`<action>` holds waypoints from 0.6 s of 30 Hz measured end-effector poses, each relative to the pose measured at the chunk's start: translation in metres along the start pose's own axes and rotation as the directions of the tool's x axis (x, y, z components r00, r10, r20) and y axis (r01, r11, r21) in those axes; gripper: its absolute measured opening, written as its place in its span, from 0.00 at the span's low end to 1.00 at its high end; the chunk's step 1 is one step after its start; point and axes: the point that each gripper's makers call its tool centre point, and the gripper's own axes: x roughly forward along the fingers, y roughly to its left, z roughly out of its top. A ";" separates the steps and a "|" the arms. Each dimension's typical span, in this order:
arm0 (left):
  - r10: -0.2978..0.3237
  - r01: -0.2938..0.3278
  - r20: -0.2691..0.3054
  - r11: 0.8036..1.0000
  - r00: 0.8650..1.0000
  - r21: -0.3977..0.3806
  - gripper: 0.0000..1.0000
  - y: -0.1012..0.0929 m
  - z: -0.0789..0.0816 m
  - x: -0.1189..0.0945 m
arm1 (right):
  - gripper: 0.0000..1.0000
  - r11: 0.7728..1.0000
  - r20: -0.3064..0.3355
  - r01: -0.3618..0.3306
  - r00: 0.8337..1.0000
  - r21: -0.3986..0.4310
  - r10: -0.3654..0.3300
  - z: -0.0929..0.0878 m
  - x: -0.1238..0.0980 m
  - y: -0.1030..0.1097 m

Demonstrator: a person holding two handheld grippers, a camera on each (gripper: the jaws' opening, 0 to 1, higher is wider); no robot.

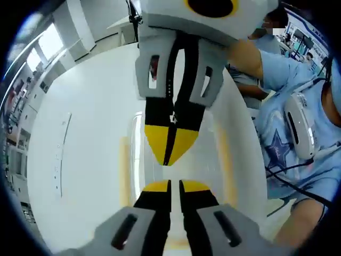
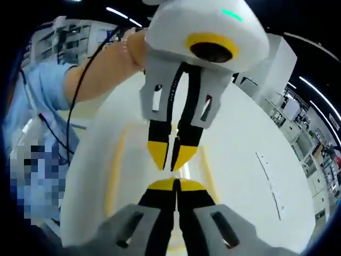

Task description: Snap each plastic latch of the storage box into its locked position after aligning the lid with the box until every specified latch is closed and the lid sits flush.

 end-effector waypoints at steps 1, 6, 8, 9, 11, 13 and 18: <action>0.002 -0.002 0.003 1.000 1.000 -0.001 0.05 0.000 -0.001 -0.001 | 0.00 1.000 -0.031 -0.006 1.000 -0.011 0.005 0.000 0.004 0.001; 0.011 -0.010 0.067 1.000 0.998 -0.021 0.05 0.003 -0.008 -0.006 | 0.00 0.998 -0.118 -0.013 0.993 -0.059 0.006 0.000 0.009 0.004; 0.017 -0.012 0.131 0.999 0.991 -0.040 0.04 0.005 -0.008 -0.006 | 0.00 0.995 -0.177 -0.010 0.984 -0.100 -0.008 -0.003 0.008 0.004; 0.015 -0.008 0.145 0.999 0.989 -0.050 0.04 0.005 -0.009 -0.007 | 0.00 0.991 -0.211 -0.011 0.977 -0.135 -0.018 -0.003 0.008 0.005; 0.014 -0.003 0.173 0.998 0.985 -0.061 0.03 0.007 -0.015 -0.009 | 0.00 0.989 -0.248 -0.008 0.968 -0.147 -0.029 -0.003 0.008 0.006; 0.033 -0.019 0.179 0.997 0.983 -0.077 0.03 0.010 -0.020 -0.011 | 0.00 0.986 -0.301 -0.006 0.953 -0.165 -0.045 -0.004 0.009 0.006; 0.121 -0.115 0.197 0.992 0.973 -0.044 0.07 0.018 -0.031 -0.022 | 0.00 0.987 -0.380 -0.008 0.923 -0.159 -0.054 -0.005 0.012 0.005</action>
